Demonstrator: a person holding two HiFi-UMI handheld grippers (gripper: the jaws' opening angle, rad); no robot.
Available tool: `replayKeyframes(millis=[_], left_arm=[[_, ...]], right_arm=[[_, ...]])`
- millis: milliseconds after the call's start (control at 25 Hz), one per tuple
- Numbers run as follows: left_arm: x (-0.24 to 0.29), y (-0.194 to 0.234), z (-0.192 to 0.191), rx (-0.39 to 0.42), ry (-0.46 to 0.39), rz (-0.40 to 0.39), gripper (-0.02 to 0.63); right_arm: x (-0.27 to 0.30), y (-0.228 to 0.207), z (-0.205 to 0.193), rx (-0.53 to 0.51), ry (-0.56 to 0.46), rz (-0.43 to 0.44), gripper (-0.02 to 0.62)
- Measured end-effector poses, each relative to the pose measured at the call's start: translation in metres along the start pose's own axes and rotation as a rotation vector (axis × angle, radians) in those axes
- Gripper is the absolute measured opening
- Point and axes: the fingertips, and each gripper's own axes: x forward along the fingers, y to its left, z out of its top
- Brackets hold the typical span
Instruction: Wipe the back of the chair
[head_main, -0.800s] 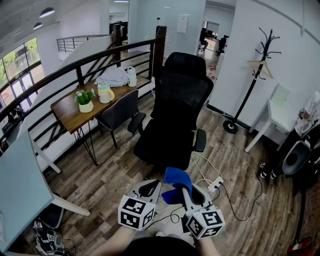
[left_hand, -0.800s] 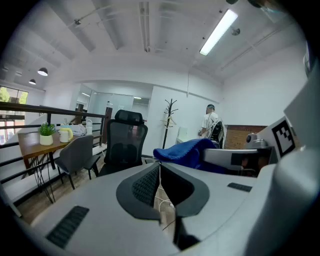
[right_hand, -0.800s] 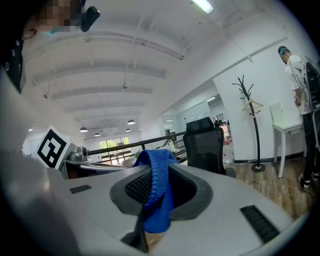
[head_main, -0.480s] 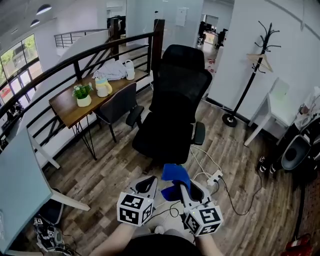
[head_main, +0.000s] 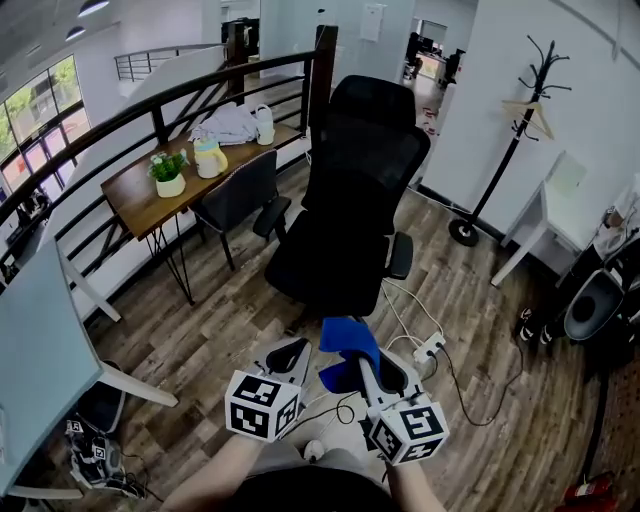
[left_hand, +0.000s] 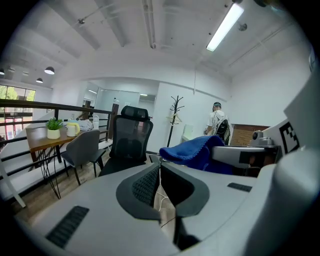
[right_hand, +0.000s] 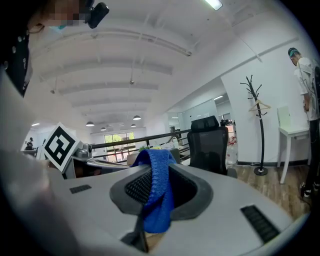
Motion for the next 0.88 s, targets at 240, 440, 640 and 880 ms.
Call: replayKeyframes(millis=[240, 440, 640, 880], left_arm=[[0.006, -0.007, -0.012, -0.004, 0.023, -0.004, 0.021], [0.011, -0.007, -0.028, -0.024, 0.057, -0.002, 0.021], [0.03, 0.017, -0.035, -0.076, 0.083, 0.015, 0.021], [0.085, 0.07, 0.0, -0.042, 0.059, -0.029, 0.021]], right_arm=[[0.003, -0.001, -0.009, -0.091, 0.029, 0.021, 0.083], [0.013, 0.002, -0.03, -0.053, 0.07, 0.048, 0.083], [0.038, -0.011, -0.033, -0.046, 0.093, 0.041, 0.083], [0.106, -0.041, -0.022, -0.024, 0.092, -0.017, 0.083]])
